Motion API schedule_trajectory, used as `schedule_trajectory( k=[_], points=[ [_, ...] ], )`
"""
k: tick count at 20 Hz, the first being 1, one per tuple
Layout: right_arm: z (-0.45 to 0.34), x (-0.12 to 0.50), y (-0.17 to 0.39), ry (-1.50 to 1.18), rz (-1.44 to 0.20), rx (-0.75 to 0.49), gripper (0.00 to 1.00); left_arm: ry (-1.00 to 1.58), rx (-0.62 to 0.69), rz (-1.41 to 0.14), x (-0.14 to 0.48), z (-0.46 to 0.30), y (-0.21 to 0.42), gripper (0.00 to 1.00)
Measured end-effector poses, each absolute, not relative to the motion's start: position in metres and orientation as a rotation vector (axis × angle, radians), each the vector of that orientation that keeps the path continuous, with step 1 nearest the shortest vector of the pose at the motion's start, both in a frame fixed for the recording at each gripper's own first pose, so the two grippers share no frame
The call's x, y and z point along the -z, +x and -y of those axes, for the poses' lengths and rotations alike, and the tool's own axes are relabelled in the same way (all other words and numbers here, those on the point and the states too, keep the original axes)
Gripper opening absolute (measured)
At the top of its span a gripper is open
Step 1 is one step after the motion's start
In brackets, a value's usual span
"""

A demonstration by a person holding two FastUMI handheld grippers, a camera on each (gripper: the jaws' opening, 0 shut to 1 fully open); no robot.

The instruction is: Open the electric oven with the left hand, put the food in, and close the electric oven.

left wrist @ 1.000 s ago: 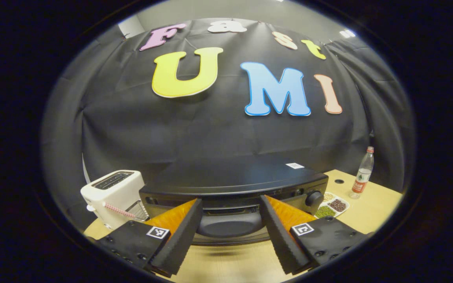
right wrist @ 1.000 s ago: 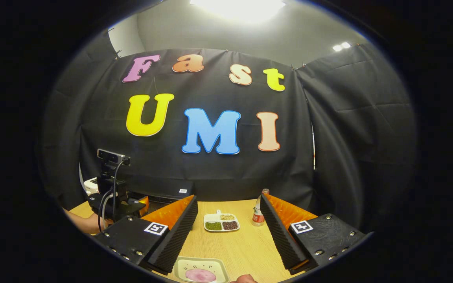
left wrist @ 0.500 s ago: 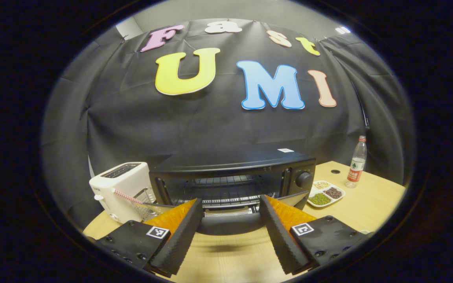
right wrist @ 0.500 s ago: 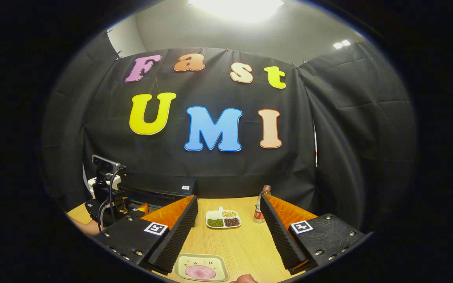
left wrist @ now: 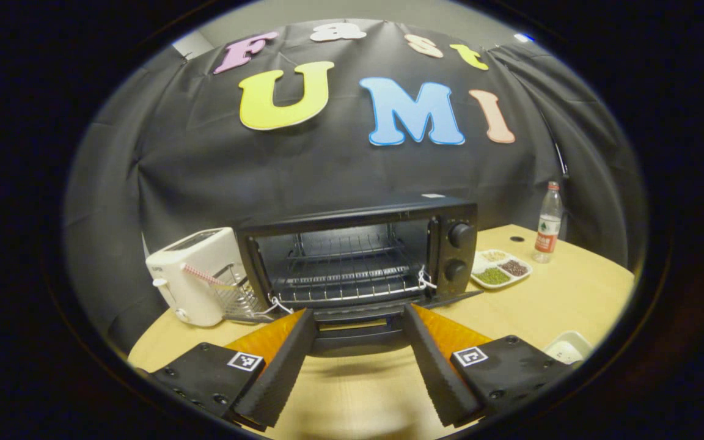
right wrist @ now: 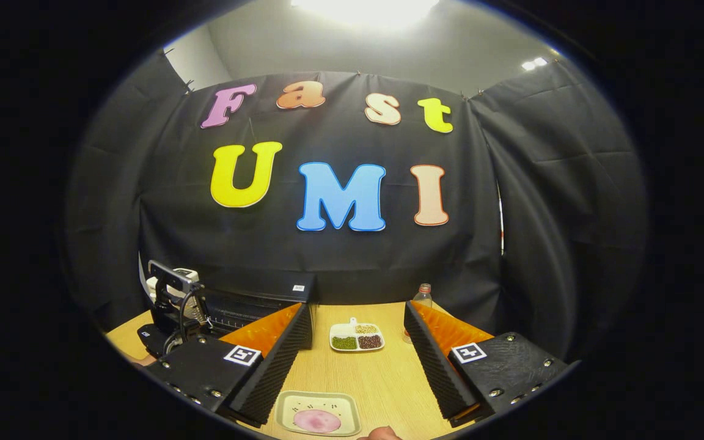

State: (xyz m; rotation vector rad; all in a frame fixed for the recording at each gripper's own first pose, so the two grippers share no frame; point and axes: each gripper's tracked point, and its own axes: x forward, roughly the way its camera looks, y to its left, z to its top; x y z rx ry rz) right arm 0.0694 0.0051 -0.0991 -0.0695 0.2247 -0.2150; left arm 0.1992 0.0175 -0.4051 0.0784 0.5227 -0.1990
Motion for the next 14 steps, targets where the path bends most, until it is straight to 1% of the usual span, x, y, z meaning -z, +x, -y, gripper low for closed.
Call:
schedule_trajectory(
  k=[1,4,5,6,7,8,9,10,12,13,14],
  points=[
    [-0.006,0.1,0.07,-0.073,-0.229,0.21,0.98,0.077,0.199,-0.539,0.411,-0.019,0.196,0.98],
    [-0.01,0.104,0.07,-0.072,-0.243,0.194,0.98,0.055,0.189,-0.579,0.424,-0.022,0.185,1.0],
    [-0.013,0.105,0.071,-0.069,-0.248,0.187,0.98,0.056,0.19,-0.587,0.426,-0.021,0.182,0.97],
    [-0.014,0.108,0.072,-0.068,-0.253,0.18,0.98,0.062,0.192,-0.595,0.429,-0.021,0.18,1.0],
    [-0.015,0.108,0.073,-0.067,-0.259,0.175,0.98,0.066,0.195,-0.603,0.433,-0.021,0.177,1.0],
    [-0.016,0.11,0.073,-0.065,-0.263,0.17,0.98,0.067,0.199,-0.613,0.437,-0.021,0.173,0.97],
    [-0.017,0.11,0.074,-0.061,-0.265,0.164,0.98,0.062,0.202,-0.628,0.443,-0.02,0.171,0.97],
    [-0.019,0.111,0.074,-0.058,-0.267,0.161,0.98,0.055,0.205,-0.65,0.449,-0.02,0.168,1.0],
    [-0.017,0.112,0.072,-0.056,-0.269,0.157,0.98,0.042,0.2,-0.694,0.46,-0.022,0.162,1.0],
    [-0.015,0.114,0.071,-0.054,-0.275,0.154,0.98,0.044,0.195,-0.691,0.459,-0.025,0.162,1.0],
    [-0.014,0.119,0.071,-0.046,-0.286,0.149,0.98,0.049,0.191,-0.674,0.452,-0.024,0.164,0.98]
  ],
)
